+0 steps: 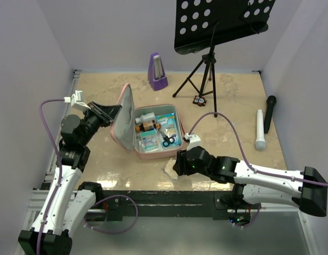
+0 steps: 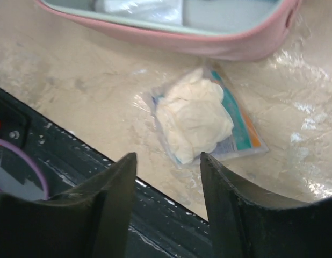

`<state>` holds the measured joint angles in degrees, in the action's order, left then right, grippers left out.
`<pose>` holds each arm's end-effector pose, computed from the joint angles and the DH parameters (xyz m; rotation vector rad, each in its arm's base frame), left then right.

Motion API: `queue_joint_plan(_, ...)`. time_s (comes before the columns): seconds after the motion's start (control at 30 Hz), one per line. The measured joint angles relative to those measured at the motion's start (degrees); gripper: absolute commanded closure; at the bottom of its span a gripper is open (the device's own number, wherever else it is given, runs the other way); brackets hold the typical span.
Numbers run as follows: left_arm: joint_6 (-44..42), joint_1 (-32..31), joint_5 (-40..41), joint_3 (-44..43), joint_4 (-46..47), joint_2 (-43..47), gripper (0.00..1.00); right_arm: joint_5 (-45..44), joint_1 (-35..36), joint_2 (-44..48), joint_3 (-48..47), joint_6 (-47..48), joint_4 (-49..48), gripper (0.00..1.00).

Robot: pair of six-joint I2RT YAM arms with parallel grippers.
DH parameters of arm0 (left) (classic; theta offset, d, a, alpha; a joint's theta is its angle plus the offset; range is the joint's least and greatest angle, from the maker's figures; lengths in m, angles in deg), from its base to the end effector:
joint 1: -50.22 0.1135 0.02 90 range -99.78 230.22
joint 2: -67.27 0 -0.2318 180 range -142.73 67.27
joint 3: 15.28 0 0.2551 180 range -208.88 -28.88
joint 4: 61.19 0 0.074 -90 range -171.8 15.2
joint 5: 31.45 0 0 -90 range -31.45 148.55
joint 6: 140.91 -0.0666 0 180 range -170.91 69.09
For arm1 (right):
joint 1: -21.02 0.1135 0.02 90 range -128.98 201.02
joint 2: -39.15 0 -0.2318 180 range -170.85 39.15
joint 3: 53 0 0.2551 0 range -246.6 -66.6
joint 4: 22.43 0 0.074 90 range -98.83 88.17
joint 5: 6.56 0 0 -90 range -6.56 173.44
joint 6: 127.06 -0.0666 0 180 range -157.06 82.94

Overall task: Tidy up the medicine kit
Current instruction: Pick up the medicine pouch from the center of the board.

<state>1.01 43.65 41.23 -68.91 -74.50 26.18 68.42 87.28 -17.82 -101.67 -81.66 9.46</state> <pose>0.2281 -0.0462 0.3194 -0.4106 1.6311 -1.0228 0.1171 0.2235 0.1817 -0.2999 2.3320 0.7217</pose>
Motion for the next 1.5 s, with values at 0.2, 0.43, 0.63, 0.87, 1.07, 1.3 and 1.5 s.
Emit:
queue_joint_plan(0.2, 0.02, 0.00, -0.68, 0.63, 1.31, -0.04, 1.00, 0.44, -0.39, -4.81, 7.26, -8.72, -4.96, 0.30)
queue_joint_plan(0.43, 0.02, 0.00, -1.11, 1.11, 1.75, 0.33, 1.00, 2.56, -1.31, -0.48, 12.35, -17.29, -7.50, 0.28)
queue_joint_plan(0.63, 0.44, 0.00, -2.05, 2.01, 2.84, 0.66, 1.00, 4.61, -3.10, 9.86, 19.74, -25.05, -10.43, 0.30)
queue_joint_plan(0.87, 1.07, 0.00, -2.62, 2.27, 3.34, 0.61, 1.00, 5.57, -3.67, 14.01, 24.87, -32.96, -14.27, 0.33)
queue_joint_plan(1.07, 1.11, 0.00, -2.62, 2.45, 3.41, 0.74, 1.00, 5.22, -3.67, 16.35, 28.24, -38.18, -17.31, 0.34)
queue_joint_plan(1.3, 1.60, 0.00, -2.62, 3.19, 4.17, 1.20, 1.00, 3.37, -3.69, 14.62, 30.03, -42.88, -22.43, 0.38)
queue_joint_plan(1.5, 1.60, 0.00, -2.62, 3.21, 4.31, 1.18, 1.00, 2.38, -3.69, 9.25, 30.45, -45.75, -26.67, 0.40)
